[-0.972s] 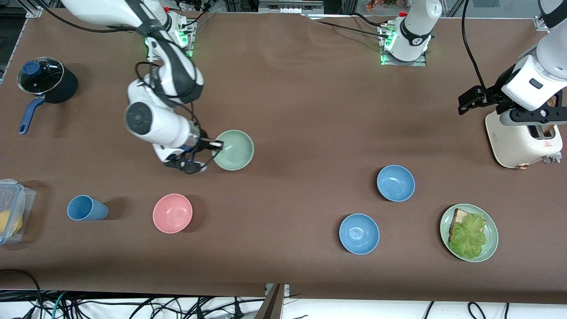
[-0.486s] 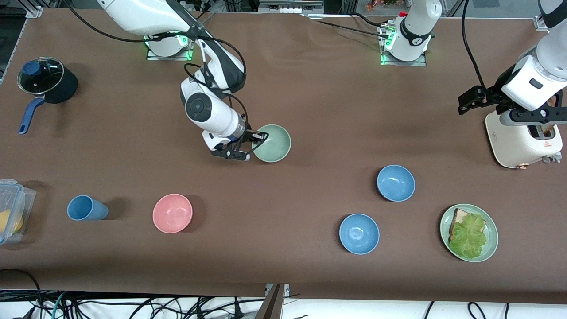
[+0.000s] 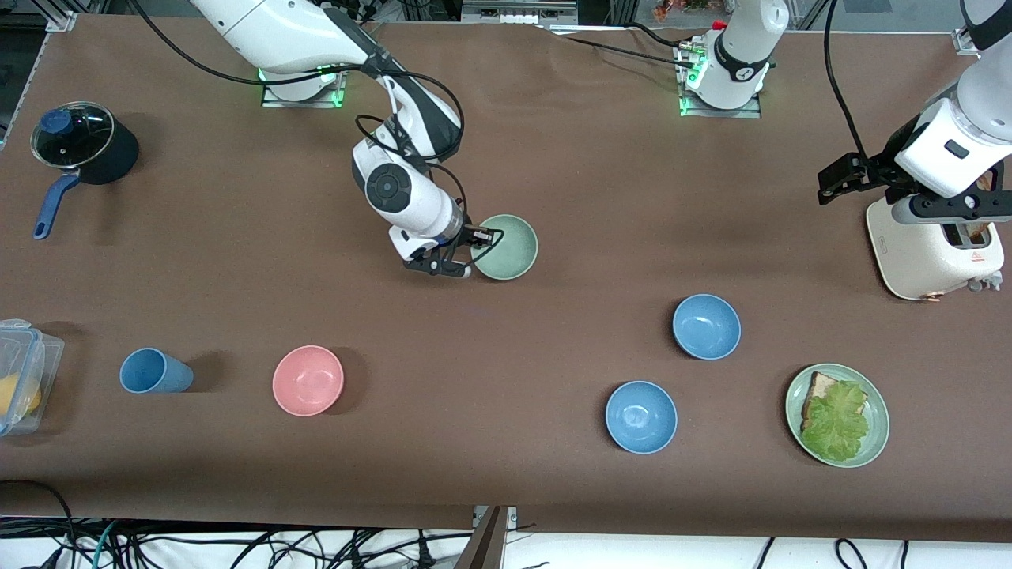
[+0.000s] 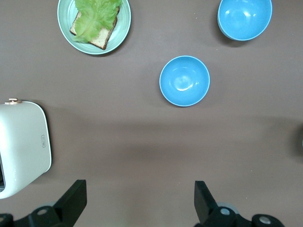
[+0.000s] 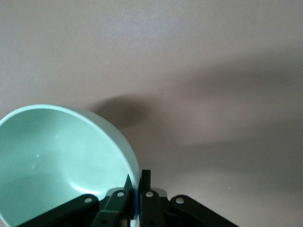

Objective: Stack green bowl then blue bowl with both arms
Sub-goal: 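Slide the pale green bowl toward the table middle with the right gripper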

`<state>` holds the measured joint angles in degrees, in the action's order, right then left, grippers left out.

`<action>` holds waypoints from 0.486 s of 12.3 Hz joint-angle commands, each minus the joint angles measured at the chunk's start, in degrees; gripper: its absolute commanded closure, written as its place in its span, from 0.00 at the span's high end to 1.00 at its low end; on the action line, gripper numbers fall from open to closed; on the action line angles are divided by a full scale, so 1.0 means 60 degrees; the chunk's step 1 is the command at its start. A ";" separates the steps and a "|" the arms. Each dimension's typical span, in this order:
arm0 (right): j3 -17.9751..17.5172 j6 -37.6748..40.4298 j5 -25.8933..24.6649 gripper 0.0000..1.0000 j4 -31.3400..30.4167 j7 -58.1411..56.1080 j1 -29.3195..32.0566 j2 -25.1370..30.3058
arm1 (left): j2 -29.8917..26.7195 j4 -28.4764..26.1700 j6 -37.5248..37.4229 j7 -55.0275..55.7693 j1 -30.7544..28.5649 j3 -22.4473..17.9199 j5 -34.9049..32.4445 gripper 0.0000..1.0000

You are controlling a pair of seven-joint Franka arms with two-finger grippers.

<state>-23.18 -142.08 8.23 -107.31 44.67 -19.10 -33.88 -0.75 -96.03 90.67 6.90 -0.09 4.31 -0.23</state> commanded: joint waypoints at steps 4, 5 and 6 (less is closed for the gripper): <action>0.0054 -0.0431 -0.0140 0.00 0.0263 0.0129 -0.0420 -0.0578 | -0.0065 0.0082 -0.0170 0.0007 -0.0059 0.0072 -0.0167 1.00; 0.0054 -0.0576 -0.0155 0.00 0.0263 0.0100 -0.0464 -0.0637 | -0.0065 0.0082 -0.0170 0.0007 -0.0059 0.0072 -0.0167 1.00; 0.0054 -0.0708 -0.0155 0.00 0.0263 0.0071 -0.0494 -0.0667 | -0.0065 0.0082 -0.0170 0.0007 -0.0059 0.0072 -0.0167 1.00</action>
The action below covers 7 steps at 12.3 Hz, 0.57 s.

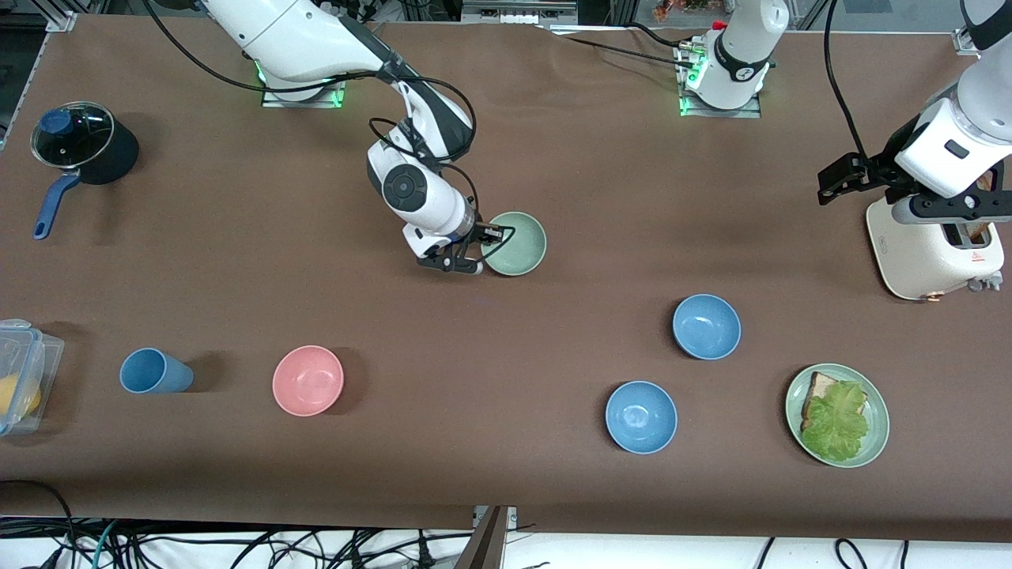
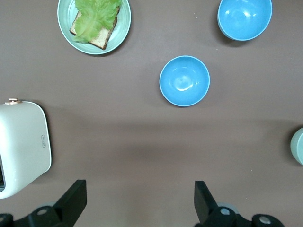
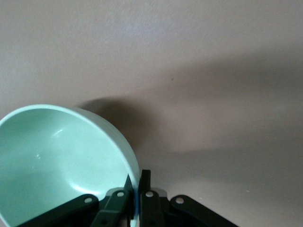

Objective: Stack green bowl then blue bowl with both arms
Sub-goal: 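Slide the pale green bowl toward the table middle with the right gripper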

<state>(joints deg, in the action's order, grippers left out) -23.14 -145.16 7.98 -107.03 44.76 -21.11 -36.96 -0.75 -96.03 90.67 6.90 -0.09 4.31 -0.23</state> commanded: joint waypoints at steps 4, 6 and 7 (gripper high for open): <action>0.0092 -0.0196 -0.0070 0.41 0.0232 0.0112 -0.0145 -0.0154 | -0.0065 0.0082 -0.0171 0.0007 -0.0059 0.0072 -0.0167 1.00; 0.0092 -0.0123 -0.0084 0.65 0.0450 0.0083 -0.0144 -0.0154 | -0.0065 0.0082 -0.0171 0.0007 -0.0059 0.0072 -0.0167 1.00; 0.0092 -0.0123 -0.0113 0.98 0.0509 -0.0004 -0.0144 -0.0154 | -0.0065 0.0082 -0.0171 0.0007 -0.0059 0.0057 -0.0167 1.00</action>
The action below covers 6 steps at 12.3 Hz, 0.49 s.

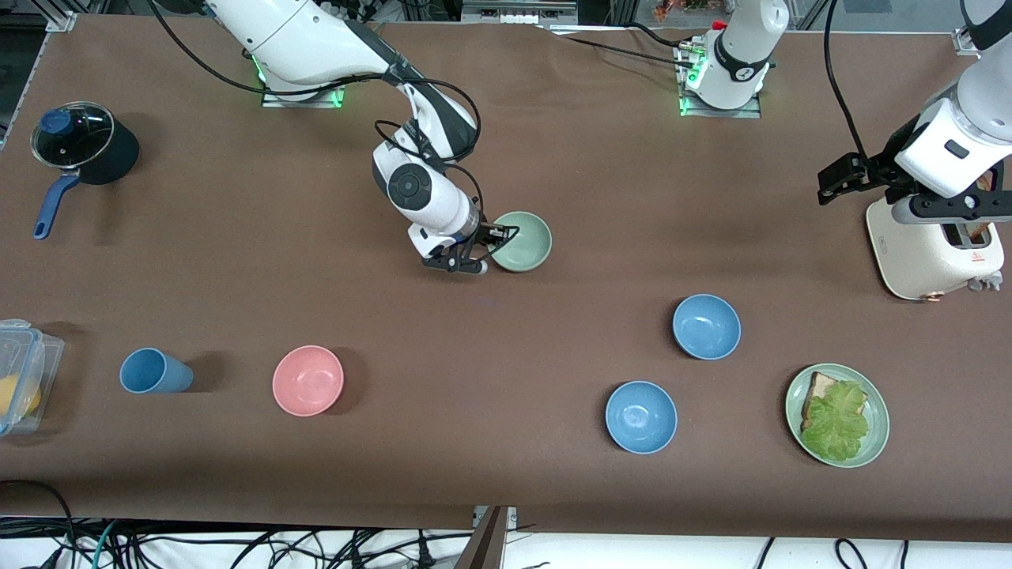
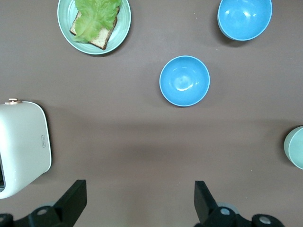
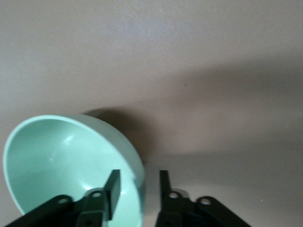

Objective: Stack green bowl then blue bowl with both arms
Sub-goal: 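Open the right gripper and draw it back from the green bowl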

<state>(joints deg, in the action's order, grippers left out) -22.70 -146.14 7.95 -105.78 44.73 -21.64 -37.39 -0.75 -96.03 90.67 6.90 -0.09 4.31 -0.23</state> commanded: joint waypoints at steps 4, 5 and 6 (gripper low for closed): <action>0.0149 0.1234 -0.0138 1.00 0.1250 -0.0087 0.0193 0.0079 | 0.0066 0.0082 -0.0156 -0.0008 -0.0059 0.0058 -0.0197 1.00; 0.0368 0.1995 -0.0283 1.00 0.1573 -0.0232 0.0281 0.0297 | 0.0081 0.0097 -0.0141 -0.0037 -0.0059 0.0057 -0.0181 1.00; 0.0718 0.2612 -0.0531 1.00 0.1721 -0.0741 0.0354 0.0560 | 0.0125 0.0112 -0.0141 -0.0037 -0.0059 0.0043 -0.0181 1.00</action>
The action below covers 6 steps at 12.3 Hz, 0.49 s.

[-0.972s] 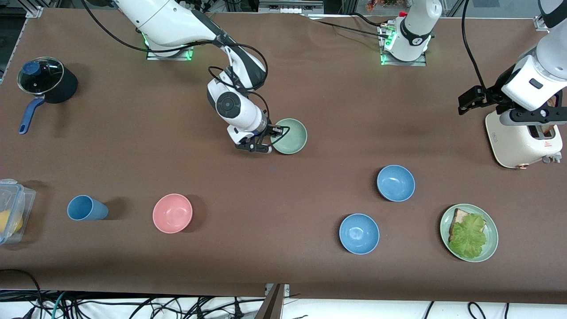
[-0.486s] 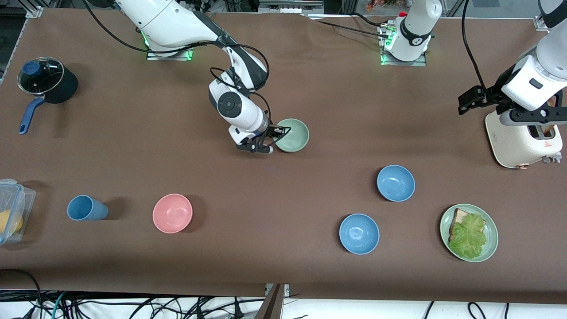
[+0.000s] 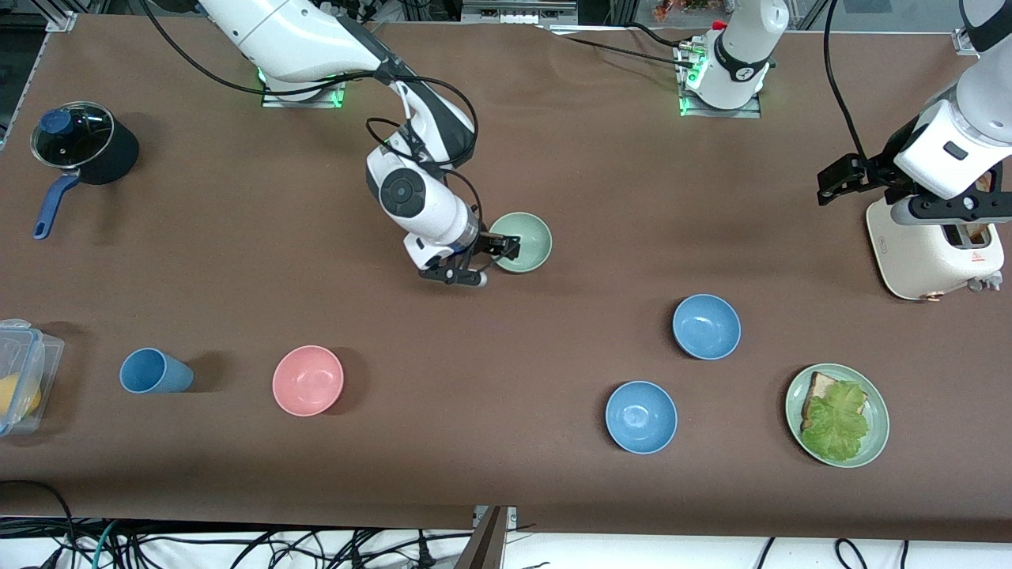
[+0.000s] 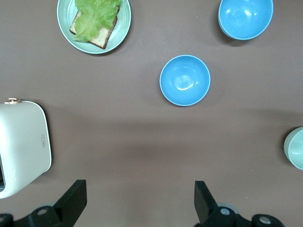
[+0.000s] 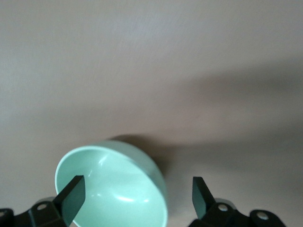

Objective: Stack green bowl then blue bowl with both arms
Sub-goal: 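Open the right gripper and draw it back from the green bowl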

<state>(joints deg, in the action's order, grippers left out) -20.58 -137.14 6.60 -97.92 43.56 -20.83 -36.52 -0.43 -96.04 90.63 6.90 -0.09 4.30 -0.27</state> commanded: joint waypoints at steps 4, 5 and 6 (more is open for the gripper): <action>0.2617 0.3077 -0.0396 1.00 0.0441 -0.4598 0.0278 0.1646 | 0.0204 0.0114 -0.0119 -0.0051 -0.0073 0.0016 -0.0175 1.00; 0.3305 0.3459 -0.0382 1.00 0.0441 -0.5653 0.0278 0.1808 | 0.0233 0.0114 -0.0104 -0.0051 -0.0073 0.0015 -0.0175 1.00; 0.4023 0.3796 -0.0338 1.00 0.0441 -0.6577 0.0278 0.1896 | 0.0233 0.0114 -0.0104 -0.0051 -0.0073 0.0001 -0.0175 1.00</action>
<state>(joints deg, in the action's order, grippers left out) -2.05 -117.48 4.54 -94.28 12.62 -18.83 -26.95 0.60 -96.06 90.62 6.90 -0.13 4.08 -0.27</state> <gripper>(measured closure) 0.000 0.000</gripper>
